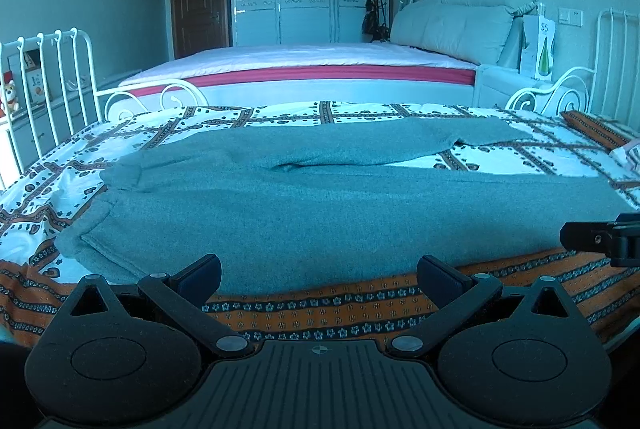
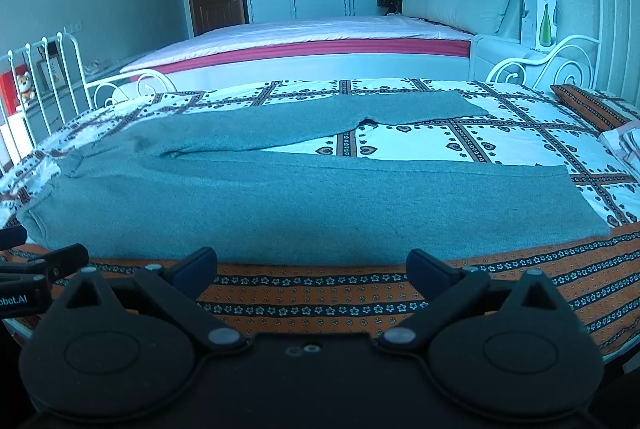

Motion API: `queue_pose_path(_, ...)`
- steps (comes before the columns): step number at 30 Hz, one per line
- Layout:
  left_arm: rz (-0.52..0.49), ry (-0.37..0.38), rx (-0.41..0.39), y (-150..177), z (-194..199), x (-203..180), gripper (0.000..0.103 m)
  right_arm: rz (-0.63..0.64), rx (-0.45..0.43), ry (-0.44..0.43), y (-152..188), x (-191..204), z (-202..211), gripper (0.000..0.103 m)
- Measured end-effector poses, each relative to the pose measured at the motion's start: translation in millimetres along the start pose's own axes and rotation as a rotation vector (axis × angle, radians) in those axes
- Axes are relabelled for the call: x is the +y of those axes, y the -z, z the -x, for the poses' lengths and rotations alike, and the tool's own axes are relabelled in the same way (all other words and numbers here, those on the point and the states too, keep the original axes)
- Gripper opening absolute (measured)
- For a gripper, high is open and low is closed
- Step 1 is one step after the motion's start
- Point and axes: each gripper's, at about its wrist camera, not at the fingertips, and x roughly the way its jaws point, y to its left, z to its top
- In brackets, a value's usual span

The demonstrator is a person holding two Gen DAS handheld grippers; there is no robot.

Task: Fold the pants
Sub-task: 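Grasp the grey sweatpants edge with the left gripper while the right gripper grasps it too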

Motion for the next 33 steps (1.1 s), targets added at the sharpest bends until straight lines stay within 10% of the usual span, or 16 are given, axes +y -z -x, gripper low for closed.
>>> queue_pose_path(17, 0.107, -0.062, -0.015, -90.8, -78.4, 135.7, 0.103, 0.021, -0.052, -0.134, -90.7, 9.3, -63.8, 0.084)
queue_pose_path(33, 0.142, -0.121, 0.183, -133.3, -285.4, 299.9, 0.081, 0.271, 0.019, -0.265, -192.0, 100.8, -271.3, 0.054)
